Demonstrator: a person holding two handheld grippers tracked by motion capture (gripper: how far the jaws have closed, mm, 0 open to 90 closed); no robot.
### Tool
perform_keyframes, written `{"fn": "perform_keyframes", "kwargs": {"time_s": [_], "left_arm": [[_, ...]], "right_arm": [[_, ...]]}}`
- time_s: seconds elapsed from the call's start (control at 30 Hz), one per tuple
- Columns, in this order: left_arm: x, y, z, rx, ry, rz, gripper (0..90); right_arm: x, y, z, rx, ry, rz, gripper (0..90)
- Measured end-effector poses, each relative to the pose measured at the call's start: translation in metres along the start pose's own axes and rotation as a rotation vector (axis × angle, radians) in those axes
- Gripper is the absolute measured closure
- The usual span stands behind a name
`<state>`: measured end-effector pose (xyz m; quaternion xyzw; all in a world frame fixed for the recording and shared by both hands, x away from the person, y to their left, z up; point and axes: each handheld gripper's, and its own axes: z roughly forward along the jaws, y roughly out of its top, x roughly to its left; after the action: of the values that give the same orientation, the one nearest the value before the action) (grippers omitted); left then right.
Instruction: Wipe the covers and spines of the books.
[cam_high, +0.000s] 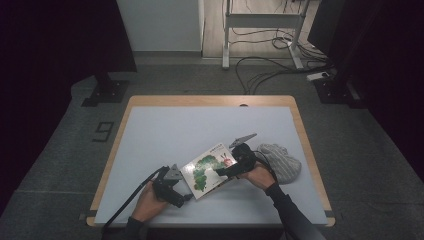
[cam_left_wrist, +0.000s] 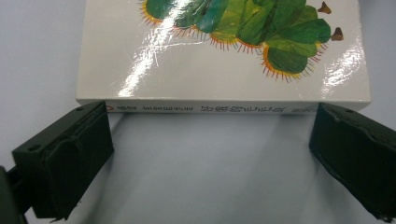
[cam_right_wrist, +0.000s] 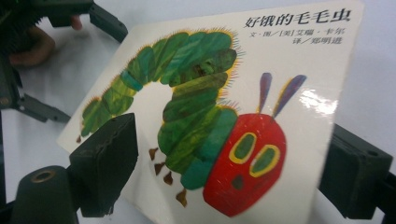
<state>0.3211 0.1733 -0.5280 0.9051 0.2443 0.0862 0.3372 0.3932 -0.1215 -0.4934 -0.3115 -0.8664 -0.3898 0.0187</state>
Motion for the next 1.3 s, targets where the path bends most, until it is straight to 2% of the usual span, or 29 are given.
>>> {"fn": "perform_keyframes", "kwargs": {"time_s": [0.13, 0.23, 0.4, 0.6, 0.67, 0.83, 1.0, 1.3], "left_arm": [[0.000, 0.000, 0.000, 0.000, 0.000, -0.001, 0.0], [0.000, 0.000, 0.000, 0.000, 0.000, -0.003, 0.0], [-0.001, 0.000, -0.001, 0.003, 0.005, -0.011, 0.0], [0.003, -0.001, -0.005, 0.006, -0.014, -0.053, 0.0], [0.004, -0.001, -0.006, 0.012, -0.006, -0.067, 0.0], [0.006, 0.000, -0.007, 0.013, -0.014, -0.083, 0.0], [0.009, 0.002, -0.010, -0.014, -0.020, -0.112, 0.0], [0.011, 0.007, -0.015, -0.029, -0.027, -0.127, 0.0]], "right_arm": [[-0.003, 0.000, -0.004, 0.018, 0.023, -0.029, 16.1], [-0.003, 0.001, -0.006, 0.036, 0.021, -0.059, 23.7], [-0.001, 0.001, -0.008, 0.056, 0.010, -0.077, 28.7], [0.001, -0.001, -0.012, 0.064, -0.001, -0.100, 33.4], [0.001, -0.002, -0.013, 0.071, -0.003, -0.111, 34.2], [0.002, -0.007, -0.016, 0.076, -0.004, -0.114, 36.4], [0.002, -0.013, -0.019, 0.068, -0.002, -0.117, 39.4], [0.005, -0.022, -0.023, 0.063, -0.016, -0.130, 41.7]]}}
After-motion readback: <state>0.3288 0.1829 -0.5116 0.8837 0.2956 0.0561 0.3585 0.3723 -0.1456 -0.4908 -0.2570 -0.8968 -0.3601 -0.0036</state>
